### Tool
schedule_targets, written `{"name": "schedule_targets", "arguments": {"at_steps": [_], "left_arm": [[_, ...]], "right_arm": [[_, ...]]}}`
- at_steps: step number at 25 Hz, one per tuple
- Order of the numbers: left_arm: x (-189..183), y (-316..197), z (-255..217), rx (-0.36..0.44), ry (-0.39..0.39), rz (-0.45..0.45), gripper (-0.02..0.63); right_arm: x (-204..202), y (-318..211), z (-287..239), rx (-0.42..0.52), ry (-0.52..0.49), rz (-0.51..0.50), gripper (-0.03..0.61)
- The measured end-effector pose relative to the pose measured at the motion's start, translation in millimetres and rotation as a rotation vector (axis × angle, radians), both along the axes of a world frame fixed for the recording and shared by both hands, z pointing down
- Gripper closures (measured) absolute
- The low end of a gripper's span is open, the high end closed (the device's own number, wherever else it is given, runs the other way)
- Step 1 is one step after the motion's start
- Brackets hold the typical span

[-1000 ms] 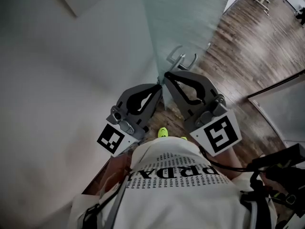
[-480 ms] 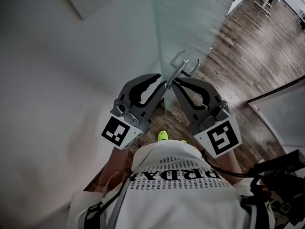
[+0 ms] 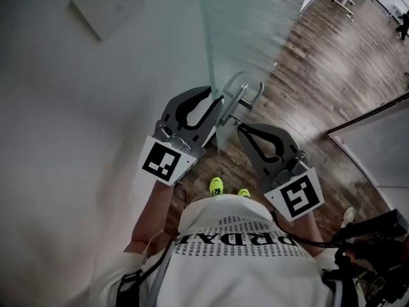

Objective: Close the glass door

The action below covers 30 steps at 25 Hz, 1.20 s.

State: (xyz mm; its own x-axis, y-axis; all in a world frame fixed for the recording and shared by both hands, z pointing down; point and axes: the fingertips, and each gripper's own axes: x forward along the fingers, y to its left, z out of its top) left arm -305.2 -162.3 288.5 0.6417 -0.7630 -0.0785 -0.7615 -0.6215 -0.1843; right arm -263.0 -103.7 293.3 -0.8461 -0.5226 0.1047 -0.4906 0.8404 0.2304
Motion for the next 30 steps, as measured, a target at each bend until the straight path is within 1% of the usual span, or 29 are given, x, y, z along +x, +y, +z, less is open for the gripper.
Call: {"name": "schedule_targets", "arguments": {"at_steps": [4,5,10,14,17,19,21,25,28,30], "left_arm": [[1,-1,2,0.002,-0.069,0.011,0.535],[3,0,1,-0.002,-0.074,0.015,0.535],[2,7,1,-0.017,-0.052,0.021,0.535],[10,5,4,-0.012,-0.079,0.050,0.535],[21,7,6,0.007,-0.110,0.085,0.535],[29,11,6,0.009,-0.101,0.103,0.535],[40,17,5,0.005,-0.091,0.121,0.537],[71,31,-2,0.014,-0.117,0.175,0.541],[96,41,-3,0.029,-0.143,0.173,0.541],[109,43,-1,0.022,-0.125,0.162,0.541]], "right_arm": [[0,-2,10,-0.037,0.003,0.014,0.580],[1,-1,10,-0.041,0.000,0.016,0.580],[-7,5,14,-0.053,-0.018,0.024,0.580],[-7,2,20,-0.073,-0.019,0.033,0.580],[-6,-1,19,-0.064,-0.020,0.037,0.580],[-2,-1,15,-0.060,-0.029,0.048,0.580],[9,2,11,-0.060,-0.036,0.064,0.580],[44,11,5,-0.050,-0.038,0.105,0.580],[71,19,6,-0.041,-0.018,0.118,0.580],[86,21,7,-0.032,-0.014,0.121,0.580]]}}
